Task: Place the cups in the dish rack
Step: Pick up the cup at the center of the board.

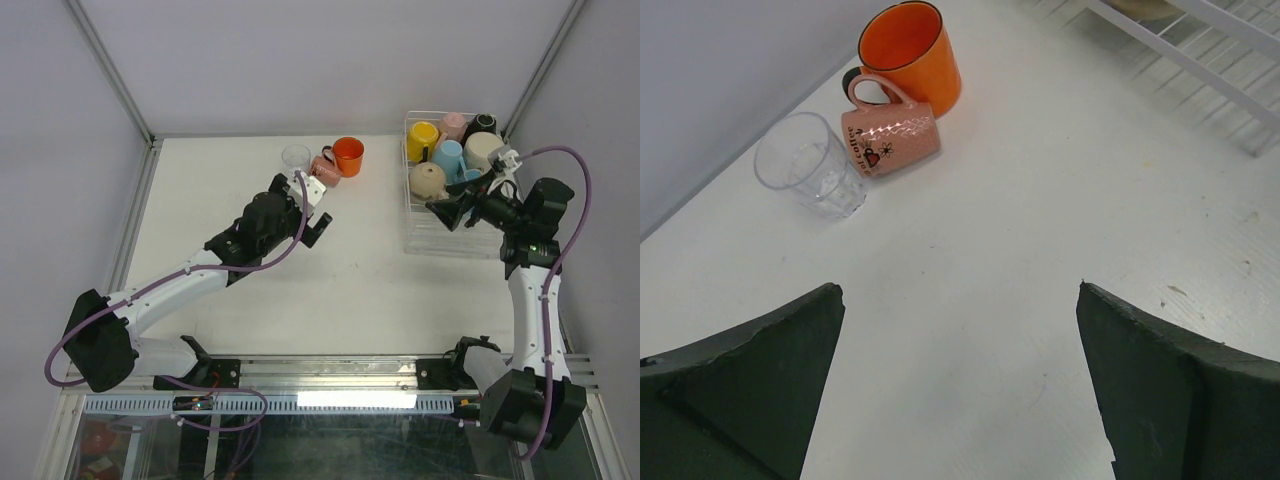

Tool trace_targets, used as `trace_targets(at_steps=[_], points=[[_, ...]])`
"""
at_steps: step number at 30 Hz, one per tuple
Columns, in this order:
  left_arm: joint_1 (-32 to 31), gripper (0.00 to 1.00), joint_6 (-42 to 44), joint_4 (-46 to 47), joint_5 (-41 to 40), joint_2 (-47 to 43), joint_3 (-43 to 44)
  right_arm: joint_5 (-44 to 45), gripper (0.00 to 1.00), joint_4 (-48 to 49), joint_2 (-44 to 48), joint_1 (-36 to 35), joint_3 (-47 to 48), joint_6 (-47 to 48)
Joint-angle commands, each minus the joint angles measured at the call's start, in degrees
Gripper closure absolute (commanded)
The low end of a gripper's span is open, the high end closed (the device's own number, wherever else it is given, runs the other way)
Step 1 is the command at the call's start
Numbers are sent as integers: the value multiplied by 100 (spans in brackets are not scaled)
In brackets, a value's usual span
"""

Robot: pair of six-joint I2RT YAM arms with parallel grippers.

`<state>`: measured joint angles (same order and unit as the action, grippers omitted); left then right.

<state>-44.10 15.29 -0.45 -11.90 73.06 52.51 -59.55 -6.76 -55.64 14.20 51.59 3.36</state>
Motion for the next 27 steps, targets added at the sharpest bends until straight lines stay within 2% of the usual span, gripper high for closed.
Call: trace_targets(at_steps=[1, 4, 8, 17, 20, 27], points=[[300, 1, -425, 309, 225, -88, 154, -536, 22, 874, 209, -19, -469, -577], [886, 1, -1186, 478, 950, 90, 293, -603, 22, 1116, 231, -22, -654, -760], [1840, 1, -2477, 603, 1934, 694, 774, -488, 23, 869, 194, -22, -543, -654], [3291, 4, -5351, 1485, 3205, 2532, 1513, -213, 23, 800, 355, -40, -589, -661], [3497, 6, -5779, 725, 3064, 3319, 2299, -152, 23, 898, 377, -126, -647, -722], [3438, 9, -5850, -1326, 1288, 4533, 4496, 111, 24, 743, 314, -329, -648, -476]])
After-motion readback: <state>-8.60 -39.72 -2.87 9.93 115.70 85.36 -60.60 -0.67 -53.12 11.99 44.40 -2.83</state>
